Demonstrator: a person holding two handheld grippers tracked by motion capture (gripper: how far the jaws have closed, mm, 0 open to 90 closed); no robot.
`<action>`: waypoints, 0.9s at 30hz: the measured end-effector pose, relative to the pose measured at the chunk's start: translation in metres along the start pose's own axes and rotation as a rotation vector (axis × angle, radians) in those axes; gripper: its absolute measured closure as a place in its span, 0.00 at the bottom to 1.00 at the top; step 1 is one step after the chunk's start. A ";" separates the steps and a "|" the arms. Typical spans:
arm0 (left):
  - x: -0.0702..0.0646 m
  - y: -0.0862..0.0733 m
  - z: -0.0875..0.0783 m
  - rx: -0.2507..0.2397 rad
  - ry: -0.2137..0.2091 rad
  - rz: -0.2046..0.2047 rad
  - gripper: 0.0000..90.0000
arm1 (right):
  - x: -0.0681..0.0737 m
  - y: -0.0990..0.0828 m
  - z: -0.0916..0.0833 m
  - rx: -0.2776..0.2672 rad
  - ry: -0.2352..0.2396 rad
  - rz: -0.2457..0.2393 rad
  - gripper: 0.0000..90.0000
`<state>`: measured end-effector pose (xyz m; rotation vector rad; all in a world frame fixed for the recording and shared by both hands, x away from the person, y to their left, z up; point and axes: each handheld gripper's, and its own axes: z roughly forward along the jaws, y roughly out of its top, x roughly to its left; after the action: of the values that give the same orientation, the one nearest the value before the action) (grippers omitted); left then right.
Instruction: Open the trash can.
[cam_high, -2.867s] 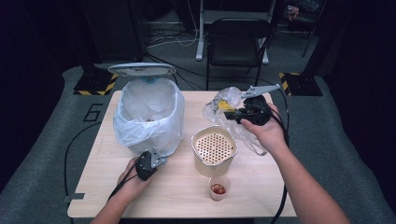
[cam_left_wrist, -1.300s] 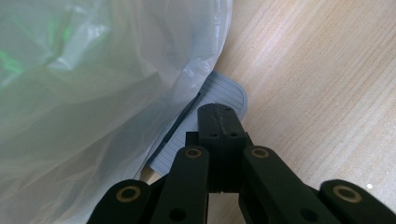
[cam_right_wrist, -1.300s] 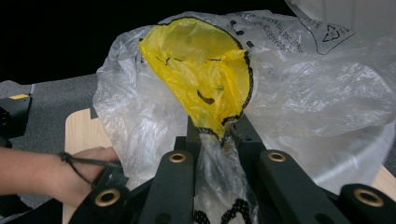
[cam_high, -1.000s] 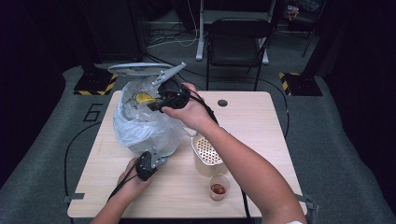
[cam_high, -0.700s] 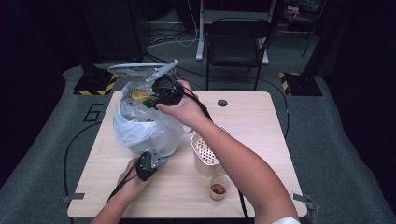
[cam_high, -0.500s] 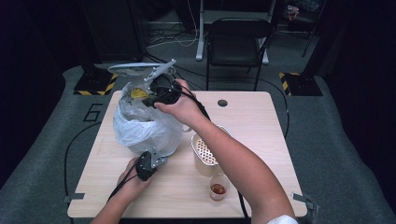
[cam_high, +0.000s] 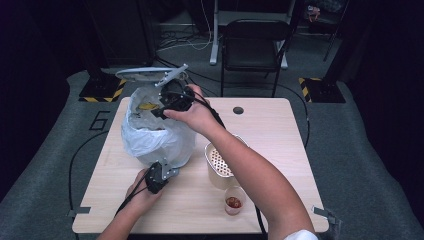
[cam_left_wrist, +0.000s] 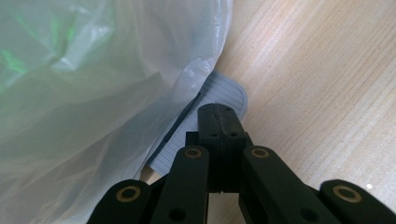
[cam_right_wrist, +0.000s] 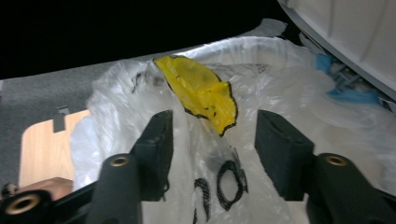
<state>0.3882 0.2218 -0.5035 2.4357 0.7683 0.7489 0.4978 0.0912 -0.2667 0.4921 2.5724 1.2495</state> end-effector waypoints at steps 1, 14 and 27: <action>0.000 0.000 0.000 0.004 -0.004 0.000 1.00 | 0.000 0.000 0.000 0.002 -0.010 0.005 0.46; 0.000 0.000 0.000 -0.001 0.003 0.002 1.00 | 0.004 -0.007 -0.031 -0.044 0.009 -0.016 0.43; 0.000 0.000 -0.001 0.008 -0.011 0.005 1.00 | 0.012 -0.038 -0.059 -0.043 0.025 -0.017 0.40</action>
<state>0.3879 0.2217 -0.5029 2.4478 0.7629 0.7355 0.4584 0.0319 -0.2623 0.4482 2.5583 1.3103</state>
